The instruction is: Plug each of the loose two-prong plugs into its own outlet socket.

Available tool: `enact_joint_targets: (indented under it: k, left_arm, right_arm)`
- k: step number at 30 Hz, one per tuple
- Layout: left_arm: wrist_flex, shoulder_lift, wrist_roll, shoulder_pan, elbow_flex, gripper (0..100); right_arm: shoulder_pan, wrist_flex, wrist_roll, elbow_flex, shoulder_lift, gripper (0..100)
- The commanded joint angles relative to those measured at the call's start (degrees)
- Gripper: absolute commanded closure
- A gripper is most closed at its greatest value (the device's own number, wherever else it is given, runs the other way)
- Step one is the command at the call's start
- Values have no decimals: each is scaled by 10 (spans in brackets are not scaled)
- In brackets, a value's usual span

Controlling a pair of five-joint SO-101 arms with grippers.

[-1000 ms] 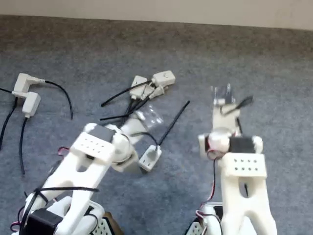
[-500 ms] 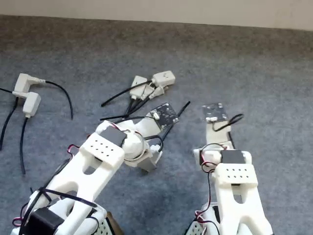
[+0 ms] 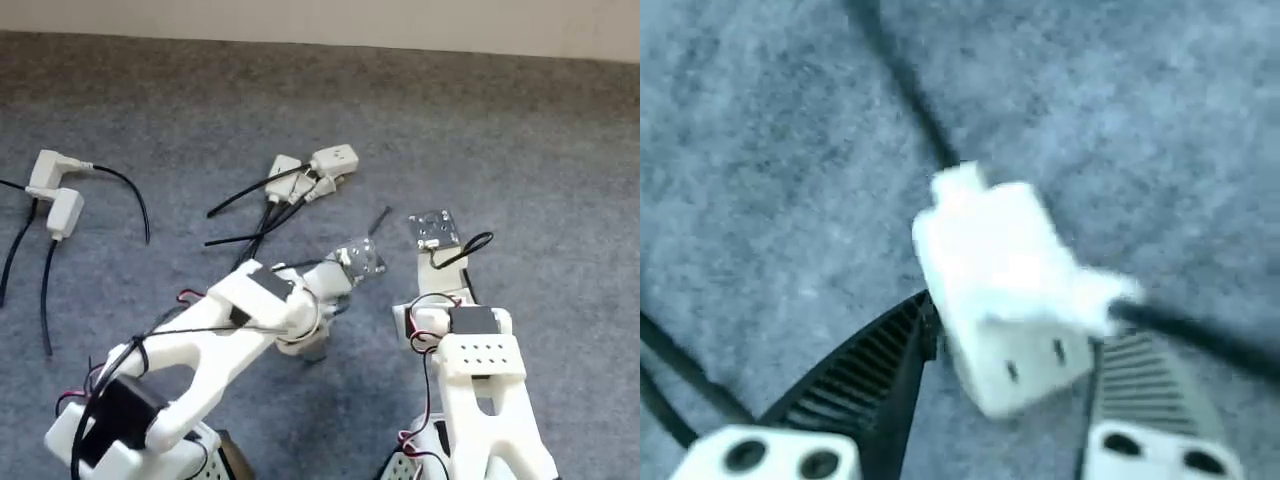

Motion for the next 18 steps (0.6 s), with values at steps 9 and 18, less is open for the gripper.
enact_joint_targets:
  k: [9,18]
  left_arm:
    - [230,1,0,-80,-274,936]
    - [258,65,-86,-437,-509,934]
  right_arm:
    - [-7,-12,4,15,-15,837]
    - [-7,-12,-19,16,-15,837]
